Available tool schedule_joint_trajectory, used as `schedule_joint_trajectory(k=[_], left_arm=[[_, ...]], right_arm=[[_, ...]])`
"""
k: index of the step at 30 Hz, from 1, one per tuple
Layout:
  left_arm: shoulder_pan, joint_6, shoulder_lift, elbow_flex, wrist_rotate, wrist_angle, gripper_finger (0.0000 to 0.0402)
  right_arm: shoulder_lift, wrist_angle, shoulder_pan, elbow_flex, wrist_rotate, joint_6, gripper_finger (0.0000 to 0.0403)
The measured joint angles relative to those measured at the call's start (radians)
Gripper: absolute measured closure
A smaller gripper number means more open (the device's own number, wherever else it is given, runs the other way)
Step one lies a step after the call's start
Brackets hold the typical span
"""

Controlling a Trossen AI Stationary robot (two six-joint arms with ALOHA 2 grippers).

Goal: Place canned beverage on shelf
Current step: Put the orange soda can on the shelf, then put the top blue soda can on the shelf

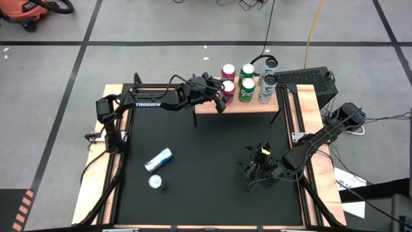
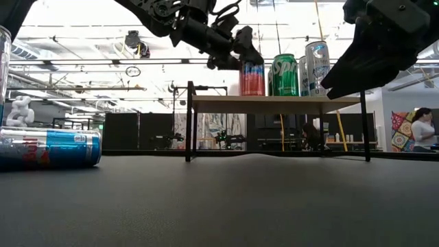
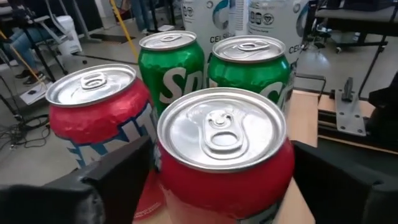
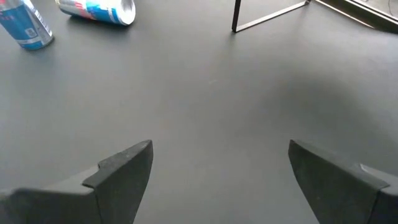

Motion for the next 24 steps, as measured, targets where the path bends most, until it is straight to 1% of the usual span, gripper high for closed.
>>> schedule_joint_trajectory(k=[2, 4, 9, 12, 15, 18, 20, 22, 24], left_arm=[[0.001, 0.001, 0.0, 0.0, -0.012, 0.005, 0.0016], [0.002, 0.002, 0.0, 0.0, -0.023, 0.017, 0.0006], [0.001, 0.036, -0.028, 0.0, -0.031, 0.005, 0.0008], [-0.004, 0.061, -0.084, 0.0, -0.048, -0.032, 0.0008], [-0.015, 0.063, -0.149, 0.0, -0.064, -0.107, 0.0008], [-0.035, 0.063, -0.232, 0.0, -0.079, -0.266, 0.0008], [-0.057, 0.061, -0.3, 0.0, -0.09, -0.429, 0.0008], [-0.091, 0.055, -0.359, -0.001, -0.1, -0.614, 0.0008], [-0.148, 0.024, -0.411, -0.037, -0.128, -0.756, 0.0008]], right_arm=[[0.0, 0.0, 0.0, 0.0, 0.0, 0.0, 0.0042], [0.0, 0.0, 0.0, 0.0, 0.0, 0.0, 0.0042], [0.0, 0.006, 0.0, 0.0, 0.0, 0.0, 0.0042], [0.0, 0.007, 0.0, 0.0, 0.002, 0.0, 0.0042], [0.0, 0.008, 0.0, 0.0, 0.042, 0.0, 0.0042], [0.0, 0.022, 0.0, 0.0, 0.078, -0.001, 0.0042], [0.0, 0.048, -0.003, 0.0, 0.081, -0.021, 0.0042], [0.009, 0.108, -0.009, 0.0, 0.077, -0.073, 0.0042], [0.026, 0.193, -0.021, 0.0, 0.064, -0.149, 0.0042]])
